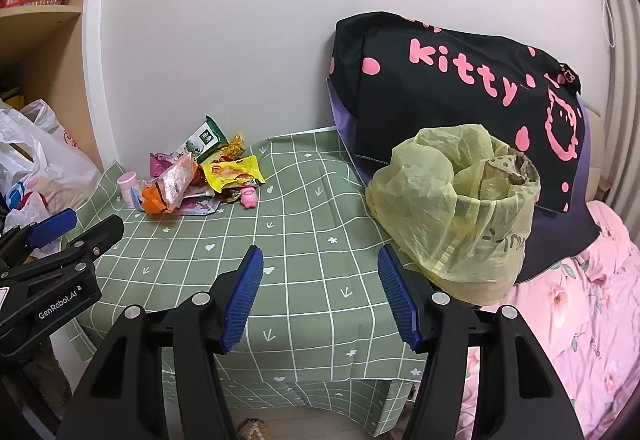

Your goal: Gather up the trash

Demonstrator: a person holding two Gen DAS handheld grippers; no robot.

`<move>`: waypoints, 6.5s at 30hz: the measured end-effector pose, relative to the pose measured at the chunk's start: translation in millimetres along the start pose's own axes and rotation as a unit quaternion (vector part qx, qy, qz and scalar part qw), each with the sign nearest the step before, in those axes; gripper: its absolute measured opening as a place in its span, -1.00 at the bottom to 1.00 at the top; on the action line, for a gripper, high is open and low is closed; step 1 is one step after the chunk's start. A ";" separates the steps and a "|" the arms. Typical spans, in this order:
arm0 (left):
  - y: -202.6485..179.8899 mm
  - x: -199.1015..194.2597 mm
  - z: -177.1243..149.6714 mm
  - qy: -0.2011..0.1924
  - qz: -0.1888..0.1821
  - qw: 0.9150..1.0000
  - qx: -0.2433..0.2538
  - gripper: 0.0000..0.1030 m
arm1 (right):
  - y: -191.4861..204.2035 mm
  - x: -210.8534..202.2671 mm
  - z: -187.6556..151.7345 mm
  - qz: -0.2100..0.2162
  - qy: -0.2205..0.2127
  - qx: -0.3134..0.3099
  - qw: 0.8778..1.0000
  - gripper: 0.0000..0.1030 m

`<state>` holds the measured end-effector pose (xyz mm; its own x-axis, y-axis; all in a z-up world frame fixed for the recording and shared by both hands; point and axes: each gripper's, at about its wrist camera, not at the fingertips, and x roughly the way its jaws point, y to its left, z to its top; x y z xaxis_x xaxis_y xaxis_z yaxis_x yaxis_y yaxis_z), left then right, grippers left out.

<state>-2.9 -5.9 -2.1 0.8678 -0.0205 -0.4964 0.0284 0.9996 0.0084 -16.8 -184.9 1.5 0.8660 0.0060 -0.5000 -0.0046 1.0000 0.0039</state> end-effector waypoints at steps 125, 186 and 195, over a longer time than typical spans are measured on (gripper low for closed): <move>170.7 226.4 50.8 0.166 -0.058 0.974 -0.139 0.48 | 62.4 283.2 79.1 0.144 0.169 -0.098 0.970 0.09; -95.4 155.2 224.0 -0.101 -0.297 0.945 0.095 -0.73 | -167.0 84.1 135.3 -0.102 -0.026 0.049 0.993 -0.91; -241.0 186.8 188.2 -0.016 -0.380 0.900 0.214 -0.73 | -242.4 37.2 122.9 -0.169 -0.047 0.079 0.981 -0.91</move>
<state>245.7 -254.6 66.5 0.5307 -0.7027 -0.4739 0.8023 0.5967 0.0139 78.0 -427.2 88.4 0.8473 -0.3328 -0.4139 0.3615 0.9323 -0.0097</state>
